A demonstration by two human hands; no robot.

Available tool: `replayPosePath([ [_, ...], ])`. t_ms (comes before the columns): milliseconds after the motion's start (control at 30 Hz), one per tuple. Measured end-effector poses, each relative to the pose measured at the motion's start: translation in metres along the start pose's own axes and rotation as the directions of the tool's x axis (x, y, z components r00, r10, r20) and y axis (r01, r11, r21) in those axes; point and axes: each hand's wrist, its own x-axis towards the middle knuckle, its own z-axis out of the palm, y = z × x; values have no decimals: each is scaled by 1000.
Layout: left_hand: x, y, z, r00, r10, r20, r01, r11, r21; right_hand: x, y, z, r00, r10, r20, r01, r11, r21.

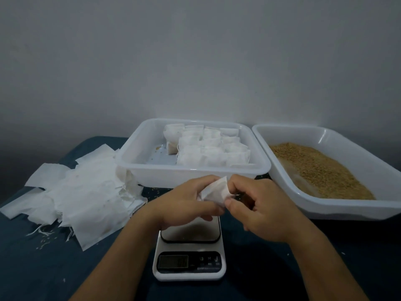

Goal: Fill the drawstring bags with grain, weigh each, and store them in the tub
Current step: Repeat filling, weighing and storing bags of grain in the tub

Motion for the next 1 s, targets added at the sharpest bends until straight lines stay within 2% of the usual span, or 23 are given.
replayPosePath([
  [67, -2, -2, -3, 1000, -5, 0, 5, 1000, 12, 0, 0, 2, 999, -40, -35, 37, 997, -61],
  [267, -8, 2, -5, 999, 16, 37, -20, 994, 106, 3, 1, 3, 996, -84, -21, 83, 995, -48],
  [400, -6, -4, -3, 999, 30, -12, -27, 983, 184, 3, 3, 6, 999, 5, 38, -7, 999, 35],
  [533, -4, -8, 0, 998, 49, -38, -39, 975, 218, 2, 4, 8, 994, 31, 105, -37, 998, 54],
  [867, -4, -18, -4, 999, 23, -23, -17, 974, 224, 13, -7, 11, 985, -118, 122, 128, 988, -82],
  [1000, -4, -21, -6, 994, 40, -98, -19, 978, 206, 10, -13, -5, 992, -69, 102, 65, 997, 44],
])
